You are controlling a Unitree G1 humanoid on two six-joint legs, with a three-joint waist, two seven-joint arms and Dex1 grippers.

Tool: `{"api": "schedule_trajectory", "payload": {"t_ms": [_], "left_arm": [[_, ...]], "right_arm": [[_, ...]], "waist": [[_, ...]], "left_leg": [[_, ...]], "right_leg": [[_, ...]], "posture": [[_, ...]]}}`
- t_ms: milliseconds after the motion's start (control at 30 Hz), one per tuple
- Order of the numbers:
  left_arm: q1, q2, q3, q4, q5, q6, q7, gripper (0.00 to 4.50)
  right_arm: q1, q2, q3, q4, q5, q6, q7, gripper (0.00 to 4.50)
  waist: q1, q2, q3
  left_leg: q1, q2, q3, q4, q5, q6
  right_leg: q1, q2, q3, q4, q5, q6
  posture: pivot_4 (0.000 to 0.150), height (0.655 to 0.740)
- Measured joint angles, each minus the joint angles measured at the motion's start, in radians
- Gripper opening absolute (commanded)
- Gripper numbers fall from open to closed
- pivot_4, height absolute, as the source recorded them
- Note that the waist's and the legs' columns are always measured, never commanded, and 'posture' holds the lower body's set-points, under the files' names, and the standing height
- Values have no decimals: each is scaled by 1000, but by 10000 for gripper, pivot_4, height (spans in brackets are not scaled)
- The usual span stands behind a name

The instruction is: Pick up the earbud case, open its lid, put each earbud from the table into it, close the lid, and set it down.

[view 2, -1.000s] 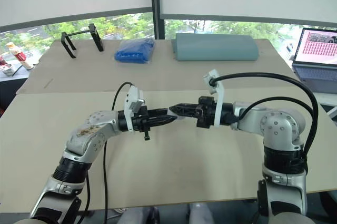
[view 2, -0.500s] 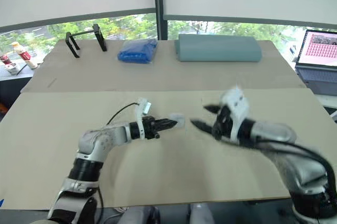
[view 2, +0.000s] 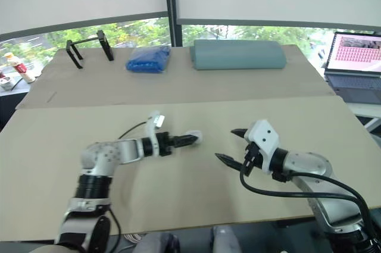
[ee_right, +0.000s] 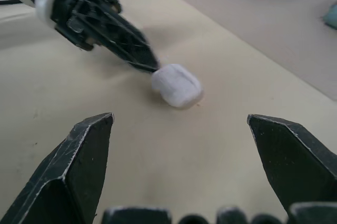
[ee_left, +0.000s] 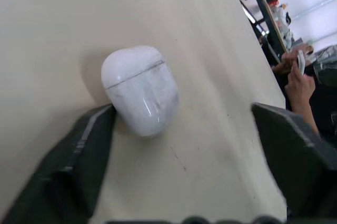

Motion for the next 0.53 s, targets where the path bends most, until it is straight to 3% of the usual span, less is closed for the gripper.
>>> {"api": "schedule_trajectory", "payload": {"t_ms": [133, 200, 367, 533], "left_arm": [[94, 284, -8, -1, 124, -255, -161, 44676], [99, 363, 6, 40, 207, -440, -206, 44676], [102, 403, 7, 135, 351, -832, -276, 44676], [102, 392, 22, 151, 383, -968, -264, 44676]], "right_arm": [[-14, -11, -51, 29, 27, 31, 21, 45000], [-22, -14, -78, 57, 39, 50, 24, 45000], [-69, -8, -120, 115, 50, 64, 14, 45000], [-89, 15, -128, 163, 34, 64, -16, 45000]], "waist": [[5, -1, 0], [17, 0, 0], [46, 0, 0], [41, 0, 0]], "left_leg": [[1, 2, -1, -7, 3, -6], [-1, 2, -1, -7, 4, -7], [-5, 1, -1, -4, 3, -5], [-6, 0, 1, -4, 3, -6]], "right_leg": [[-3, 2, -2, 2, -3, -16], [-5, 1, -4, 2, -3, -17], [-4, -3, -6, -1, -2, -17], [-4, -4, -6, -2, 1, -11]], "posture": [[1500, 7400], [1500, 7400], [1500, 7400], [1500, 7400]]}}
